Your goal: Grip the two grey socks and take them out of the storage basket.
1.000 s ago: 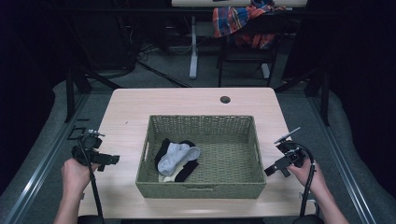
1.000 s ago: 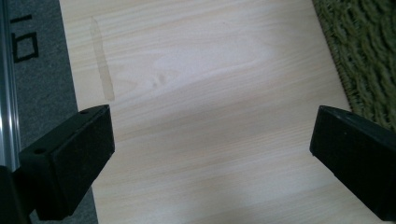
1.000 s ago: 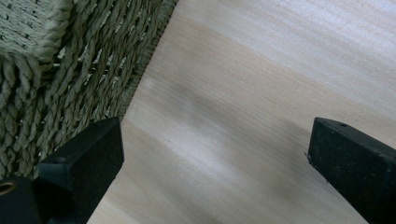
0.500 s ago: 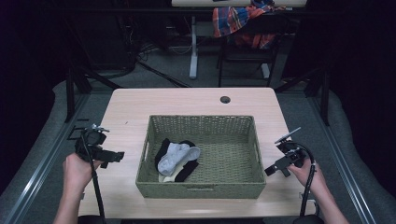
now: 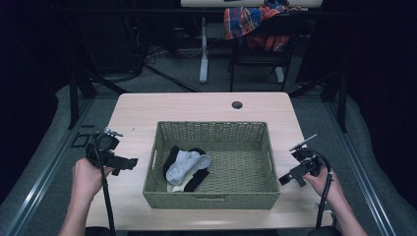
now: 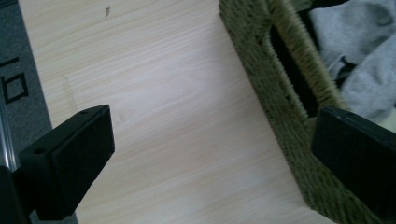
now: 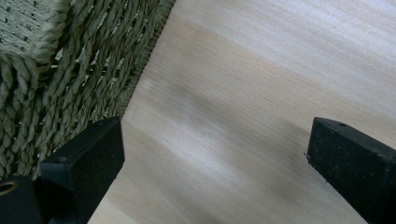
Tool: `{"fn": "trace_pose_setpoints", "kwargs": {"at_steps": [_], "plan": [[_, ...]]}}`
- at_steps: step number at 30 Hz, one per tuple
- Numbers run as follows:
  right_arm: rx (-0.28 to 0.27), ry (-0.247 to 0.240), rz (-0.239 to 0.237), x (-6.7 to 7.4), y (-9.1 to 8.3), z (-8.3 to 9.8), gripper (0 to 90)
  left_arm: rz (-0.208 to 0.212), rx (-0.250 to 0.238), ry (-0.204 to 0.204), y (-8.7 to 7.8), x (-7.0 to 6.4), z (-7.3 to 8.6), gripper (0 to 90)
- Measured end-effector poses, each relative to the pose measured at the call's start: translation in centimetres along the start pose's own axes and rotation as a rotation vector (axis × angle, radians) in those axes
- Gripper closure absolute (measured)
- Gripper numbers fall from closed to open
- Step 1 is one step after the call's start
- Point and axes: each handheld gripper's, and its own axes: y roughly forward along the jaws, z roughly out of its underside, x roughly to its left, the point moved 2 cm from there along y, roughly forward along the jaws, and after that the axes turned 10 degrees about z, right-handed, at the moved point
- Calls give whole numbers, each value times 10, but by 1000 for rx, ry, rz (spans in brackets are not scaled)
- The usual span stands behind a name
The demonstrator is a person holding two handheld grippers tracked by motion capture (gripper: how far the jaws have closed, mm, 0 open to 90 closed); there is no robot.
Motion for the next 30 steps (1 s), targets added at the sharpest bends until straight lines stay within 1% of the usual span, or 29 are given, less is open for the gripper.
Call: {"fn": "trace_pose_setpoints", "kwargs": {"at_steps": [1, 2, 5, 6, 7, 8, 9, 10, 11, 14, 15, 16, 17, 18, 19, 20, 21, 22, 23, 30], "plan": [[26, -30, 5, -2, -2, -1, 39, 4, 1, 11, -1, -3, -2, 0], [13, -15, 3, -1, -1, 0, 39, 10, 1, 16, -1, -6, -4, 0], [12, -15, 4, -1, -2, 0, 39, 26, 4, 40, -2, -15, -10, 0], [-19, 25, -4, 1, 1, 1, 39, 32, 5, 45, -2, -18, -12, 0], [-19, 25, -4, 1, 1, 1, 39, 32, 6, 56, -3, -21, -13, 0], [12, -7, 3, 0, -2, 0, 39, 37, 8, 65, -3, -23, -14, 0], [31, -28, 11, -2, -3, 0, 39, 41, 8, 69, -3, -26, -16, 0], [10, -5, 6, 0, -2, 1, 39, 46, 10, 84, -4, -30, -19, 0], [10, -5, 6, 0, -2, 1, 39, 46, 10, 84, -4, -30, -19, 0], [16, -11, 7, -1, -2, 0, 40, 60, 13, 109, -4, -38, -27, 0], [16, -11, 7, -1, -2, 0, 40, 60, 13, 109, -4, -38, -27, 0], [13, -10, 6, -1, -2, 0, 40, 71, 19, 124, -2, -42, -32, 0], [13, -10, 6, -1, -2, 0, 40, 71, 19, 124, -2, -42, -32, 0], [-6, 10, 3, 0, -1, 1, 40, 79, 25, 139, 0, -46, -36, 0], [-6, 10, 3, 0, -1, 1, 40, 79, 25, 139, 0, -46, -36, 0], [-20, 25, -4, 1, 0, 1, 40, 85, 27, 146, 2, -49, -39, 0], [18, -14, 4, -2, -2, 0, 40, 90, 30, 149, 3, -51, -41, 0], [28, -26, 6, -2, -3, 0, 40, 93, 32, 159, 4, -53, -43, 0], [11, -8, 3, -1, -2, 1, 40, 96, 38, 166, 5, -55, -45, 0], [13, -9, 3, -2, -2, 1, 41, 109, 70, 211, 16, -69, -58, 0]]}}
